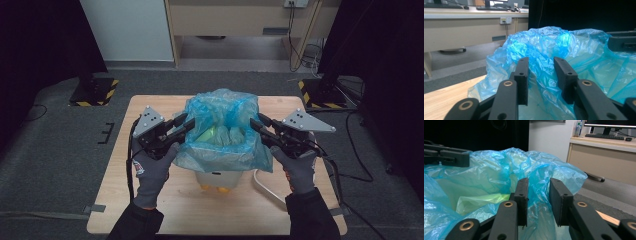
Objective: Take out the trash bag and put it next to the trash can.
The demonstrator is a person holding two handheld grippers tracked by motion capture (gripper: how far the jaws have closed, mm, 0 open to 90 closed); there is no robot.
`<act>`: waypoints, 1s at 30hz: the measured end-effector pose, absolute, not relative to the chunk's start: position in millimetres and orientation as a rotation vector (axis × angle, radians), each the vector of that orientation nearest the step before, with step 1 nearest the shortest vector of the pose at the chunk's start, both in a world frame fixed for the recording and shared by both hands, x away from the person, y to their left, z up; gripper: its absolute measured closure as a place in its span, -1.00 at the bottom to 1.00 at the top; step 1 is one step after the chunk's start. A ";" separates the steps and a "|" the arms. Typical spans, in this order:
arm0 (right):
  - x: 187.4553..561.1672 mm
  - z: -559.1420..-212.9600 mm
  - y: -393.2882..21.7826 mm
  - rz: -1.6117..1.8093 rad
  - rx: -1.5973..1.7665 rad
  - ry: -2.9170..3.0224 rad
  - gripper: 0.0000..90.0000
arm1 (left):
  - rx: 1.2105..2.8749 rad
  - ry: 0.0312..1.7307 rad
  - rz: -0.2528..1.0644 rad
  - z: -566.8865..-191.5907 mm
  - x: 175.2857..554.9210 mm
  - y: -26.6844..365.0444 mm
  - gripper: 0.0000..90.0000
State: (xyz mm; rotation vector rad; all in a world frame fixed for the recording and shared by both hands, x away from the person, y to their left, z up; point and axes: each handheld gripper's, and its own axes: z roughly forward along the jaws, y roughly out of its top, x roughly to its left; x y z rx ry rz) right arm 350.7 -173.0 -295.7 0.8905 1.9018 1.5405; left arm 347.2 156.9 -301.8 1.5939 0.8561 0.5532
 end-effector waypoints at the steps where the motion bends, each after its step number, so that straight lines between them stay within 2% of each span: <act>1: 350.5 -295.6 -173.0 1.537 0.889 1.901 0.57 | 1.588 0.858 0.551 -301.3 347.1 156.9 0.50; 21: 347.5 -288.5 -176.7 1.581 0.875 1.875 0.92 | 1.547 0.836 0.562 -295.2 342.1 165.4 0.86; 30: 347.4 -285.0 -180.2 1.635 0.873 1.857 0.93 | 1.520 0.799 0.556 -290.2 338.4 161.0 0.88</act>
